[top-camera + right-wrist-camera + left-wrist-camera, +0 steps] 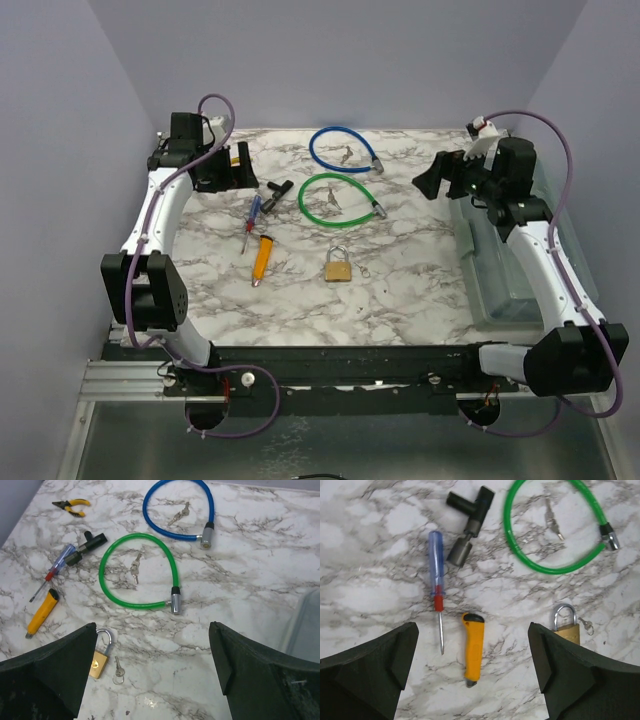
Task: Lock with the key
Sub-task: Reset both arms
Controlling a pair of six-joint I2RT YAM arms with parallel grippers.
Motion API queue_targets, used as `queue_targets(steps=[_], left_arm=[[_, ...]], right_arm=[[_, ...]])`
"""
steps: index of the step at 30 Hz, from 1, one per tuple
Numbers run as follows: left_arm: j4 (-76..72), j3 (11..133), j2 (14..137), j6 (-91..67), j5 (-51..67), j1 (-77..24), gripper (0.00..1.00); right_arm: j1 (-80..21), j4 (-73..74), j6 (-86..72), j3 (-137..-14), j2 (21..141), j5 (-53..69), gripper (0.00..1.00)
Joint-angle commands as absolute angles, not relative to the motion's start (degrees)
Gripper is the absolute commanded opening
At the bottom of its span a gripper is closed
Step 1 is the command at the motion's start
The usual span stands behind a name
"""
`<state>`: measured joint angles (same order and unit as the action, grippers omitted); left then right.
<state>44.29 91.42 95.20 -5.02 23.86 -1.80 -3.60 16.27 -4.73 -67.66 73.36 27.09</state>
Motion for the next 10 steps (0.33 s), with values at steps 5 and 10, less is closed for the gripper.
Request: queue_targets(steps=[5,10], left_arm=[[40.96,83.64,87.13,-8.41,16.07,0.97,0.99],[40.68,81.78,85.31,-8.78,17.92,1.09,0.99]], right_arm=[[-2.41,14.55,-6.9,-60.19,68.32,26.76,1.0],[-2.21,14.84,-5.92,-60.13,68.12,27.38,1.0]])
